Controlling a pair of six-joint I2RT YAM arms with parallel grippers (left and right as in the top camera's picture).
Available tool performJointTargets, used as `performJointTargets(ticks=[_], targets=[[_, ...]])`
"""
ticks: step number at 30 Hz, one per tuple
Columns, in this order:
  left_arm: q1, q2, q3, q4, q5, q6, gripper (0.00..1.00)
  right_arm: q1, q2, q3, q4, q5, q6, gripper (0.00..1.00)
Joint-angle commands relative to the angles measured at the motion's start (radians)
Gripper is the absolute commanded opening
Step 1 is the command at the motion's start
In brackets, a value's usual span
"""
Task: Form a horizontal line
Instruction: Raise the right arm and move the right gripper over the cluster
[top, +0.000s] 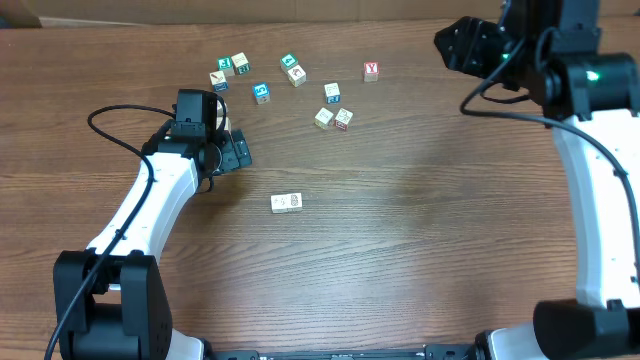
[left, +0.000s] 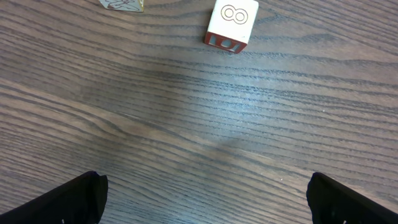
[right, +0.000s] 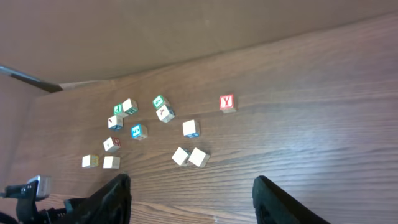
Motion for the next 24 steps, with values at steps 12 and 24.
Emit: performJointTargets(ticks=[12, 24], targets=[[0.000, -0.018, 0.011, 0.000, -0.012, 0.010, 1.00, 0.251, 0.274, 0.019, 0.183, 0.340, 0.078, 0.82], [0.000, -0.018, 0.011, 0.001, -0.012, 0.010, 1.00, 0.356, 0.536, 0.017, 0.445, 0.474, 0.045, 0.89]])
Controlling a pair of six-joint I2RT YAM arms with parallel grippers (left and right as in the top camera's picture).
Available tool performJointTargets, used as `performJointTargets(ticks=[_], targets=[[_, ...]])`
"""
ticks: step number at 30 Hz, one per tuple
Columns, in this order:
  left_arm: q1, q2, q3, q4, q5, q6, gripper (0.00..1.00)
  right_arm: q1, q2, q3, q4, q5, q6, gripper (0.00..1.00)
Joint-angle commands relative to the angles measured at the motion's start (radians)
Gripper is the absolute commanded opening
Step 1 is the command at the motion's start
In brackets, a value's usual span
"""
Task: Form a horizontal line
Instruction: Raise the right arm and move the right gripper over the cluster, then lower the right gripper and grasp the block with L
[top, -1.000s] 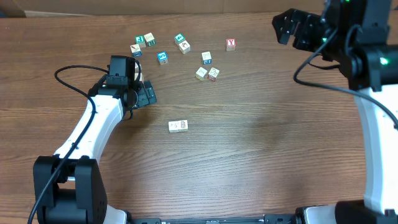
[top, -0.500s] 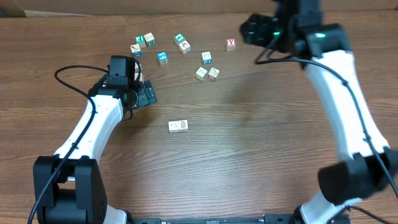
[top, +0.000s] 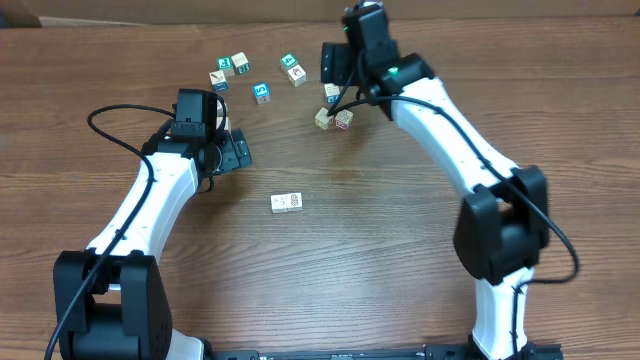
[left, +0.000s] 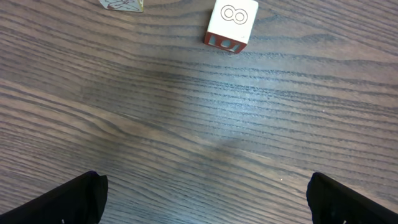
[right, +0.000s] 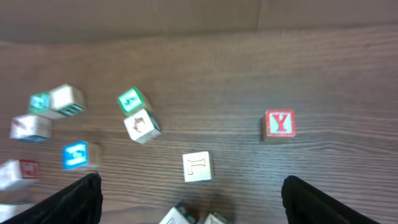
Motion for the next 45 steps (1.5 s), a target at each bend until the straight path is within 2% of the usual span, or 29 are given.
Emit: performJointTargets(ticks=[1, 12, 18, 22, 33, 37, 45], targets=[[0.000, -0.018, 0.011, 0.000, -0.012, 0.010, 1.00, 0.000, 0.071, 0.016, 0.029, 0.045, -0.006, 0.90], [0.000, -0.018, 0.011, 0.000, -0.012, 0.010, 1.00, 0.000, 0.177, 0.015, 0.074, 0.015, -0.007, 0.91], [0.000, -0.018, 0.011, 0.000, -0.012, 0.010, 1.00, 0.001, 0.177, 0.015, 0.090, -0.037, -0.007, 0.87], [0.000, -0.018, 0.011, 0.000, -0.012, 0.010, 1.00, 0.003, 0.183, 0.015, 0.098, -0.037, -0.007, 0.80], [0.000, -0.018, 0.011, 0.000, -0.012, 0.010, 1.00, 0.005, 0.247, 0.015, 0.153, -0.033, -0.007, 0.80], [0.000, -0.018, 0.011, 0.000, -0.012, 0.010, 1.00, 0.005, 0.258, 0.015, 0.166, -0.033, -0.007, 0.75], [0.000, -0.018, 0.011, 0.001, -0.012, 0.010, 1.00, 0.005, 0.294, 0.015, 0.179, -0.033, -0.008, 0.74]])
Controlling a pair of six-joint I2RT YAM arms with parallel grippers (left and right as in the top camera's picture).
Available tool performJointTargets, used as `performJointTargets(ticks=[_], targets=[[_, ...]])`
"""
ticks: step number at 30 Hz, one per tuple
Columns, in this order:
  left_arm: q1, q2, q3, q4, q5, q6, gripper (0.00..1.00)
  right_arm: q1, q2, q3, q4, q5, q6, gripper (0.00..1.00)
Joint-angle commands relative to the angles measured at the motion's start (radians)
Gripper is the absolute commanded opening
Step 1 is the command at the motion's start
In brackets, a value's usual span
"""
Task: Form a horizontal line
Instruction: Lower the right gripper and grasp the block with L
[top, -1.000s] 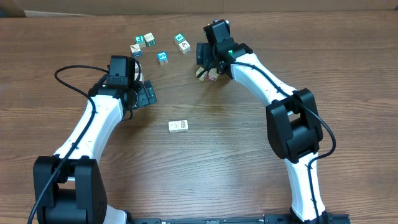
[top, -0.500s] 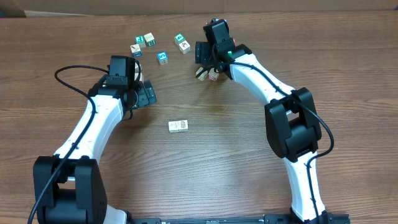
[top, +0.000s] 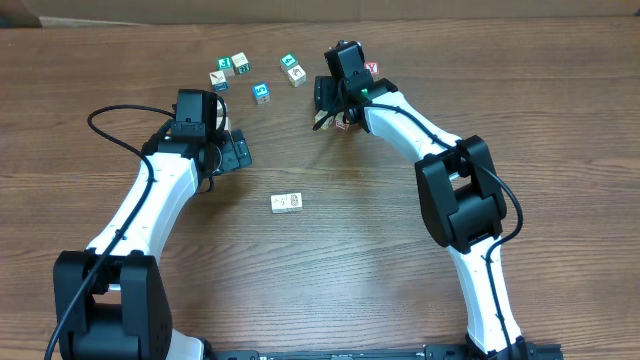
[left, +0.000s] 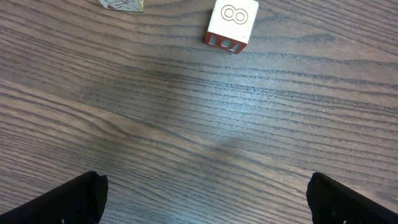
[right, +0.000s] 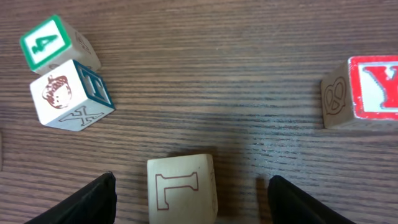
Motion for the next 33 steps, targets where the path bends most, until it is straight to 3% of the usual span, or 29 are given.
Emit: performJointTargets(ticks=[1, 4, 9, 13, 22, 27, 33], targets=[[0.000, -0.018, 0.011, 0.000, -0.012, 0.010, 1.00, 0.001, 0.025, 0.015, 0.007, -0.004, -0.006, 0.70], [0.000, -0.018, 0.011, 0.000, -0.012, 0.010, 1.00, 0.001, 0.025, 0.016, 0.018, -0.004, -0.006, 0.60], [0.000, -0.018, 0.011, 0.000, -0.012, 0.010, 1.00, 0.001, 0.023, 0.024, 0.025, -0.008, -0.006, 0.57], [0.000, -0.018, 0.011, 0.000, -0.012, 0.010, 1.00, 0.001, 0.023, 0.024, 0.008, -0.008, -0.006, 0.47], [0.000, -0.018, 0.011, 0.000, -0.012, 0.010, 1.00, 0.001, 0.021, 0.026, 0.010, -0.008, -0.006, 0.41], [0.000, -0.018, 0.011, 0.000, -0.012, 0.010, 1.00, 0.001, -0.022, 0.029, 0.002, -0.007, -0.006, 0.29], [0.000, -0.018, 0.011, 0.000, -0.012, 0.010, 1.00, 0.000, -0.113, 0.029, -0.007, 0.001, -0.029, 0.24]])
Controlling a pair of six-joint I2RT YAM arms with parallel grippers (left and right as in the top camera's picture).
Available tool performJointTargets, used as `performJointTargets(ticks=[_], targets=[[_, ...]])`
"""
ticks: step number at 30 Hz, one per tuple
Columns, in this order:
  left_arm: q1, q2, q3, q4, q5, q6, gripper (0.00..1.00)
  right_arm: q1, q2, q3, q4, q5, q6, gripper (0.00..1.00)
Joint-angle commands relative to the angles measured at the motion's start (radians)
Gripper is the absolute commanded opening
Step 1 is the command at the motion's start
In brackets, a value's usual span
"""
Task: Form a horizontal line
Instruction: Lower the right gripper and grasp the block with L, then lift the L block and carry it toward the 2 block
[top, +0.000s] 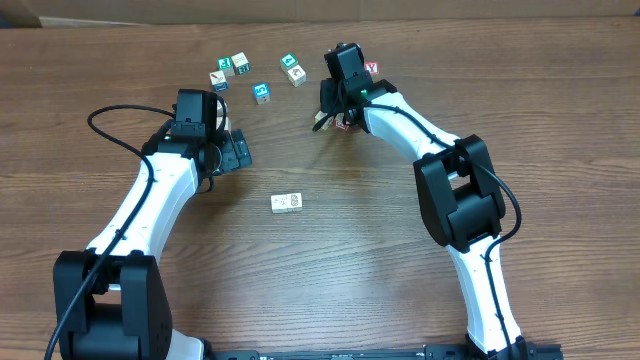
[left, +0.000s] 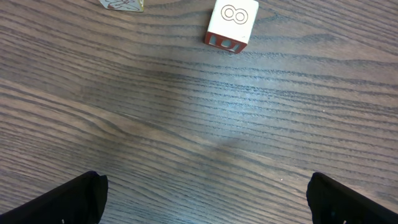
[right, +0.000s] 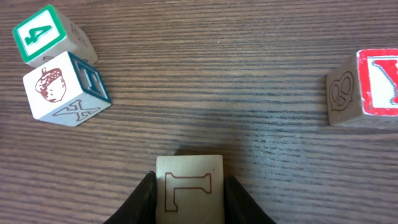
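Observation:
Several wooden letter and number blocks lie scattered at the far side of the table. My right gripper (right: 189, 182) is low among them, shut on a cream block with a red L (right: 189, 186), one finger on each side of it. Beside it are a green 4 block (right: 38, 34), an acorn block (right: 65, 93) and a red Y block (right: 367, 87). Two blocks sit side by side mid-table (top: 286, 202); the left wrist view shows one of them, the 8 block (left: 231, 25). My left gripper (left: 205, 186) hovers open over bare wood near them.
A loose group of blocks (top: 240, 75) lies at the far left. Two more blocks (top: 333, 119) sit just in front of the right gripper (top: 335, 95). The left arm (top: 160, 190) reaches across the table's left half.
My right gripper's fingers, wide apart on either side of the L block before, have shut on its sides. The camera sits slightly closer to the block. The left arm has not moved.
My right arm was high at the far right, looking down on all the blocks. Then it was over the cluster, then low with open fingers straddling the L block, and now it is shut on that block. The left gripper stayed open near the mid-table pair throughout.

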Motion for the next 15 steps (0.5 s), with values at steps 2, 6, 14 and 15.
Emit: performJointTargets(ticks=[2, 6, 14, 15], targets=[[0.000, -0.018, 0.011, 0.000, -0.012, 0.010, 1.00, 0.000, -0.148, 0.028, -0.016, 0.014, -0.019, 0.24], [0.000, -0.018, 0.011, 0.000, -0.012, 0.010, 1.00, -0.002, -0.239, 0.028, -0.059, 0.039, -0.019, 0.24], [0.000, -0.018, 0.011, 0.000, -0.012, 0.010, 1.00, -0.001, -0.459, 0.028, -0.303, 0.054, -0.002, 0.21], [0.000, -0.018, 0.011, 0.000, -0.012, 0.010, 1.00, 0.000, -0.484, 0.028, -0.344, 0.054, 0.019, 0.20]])
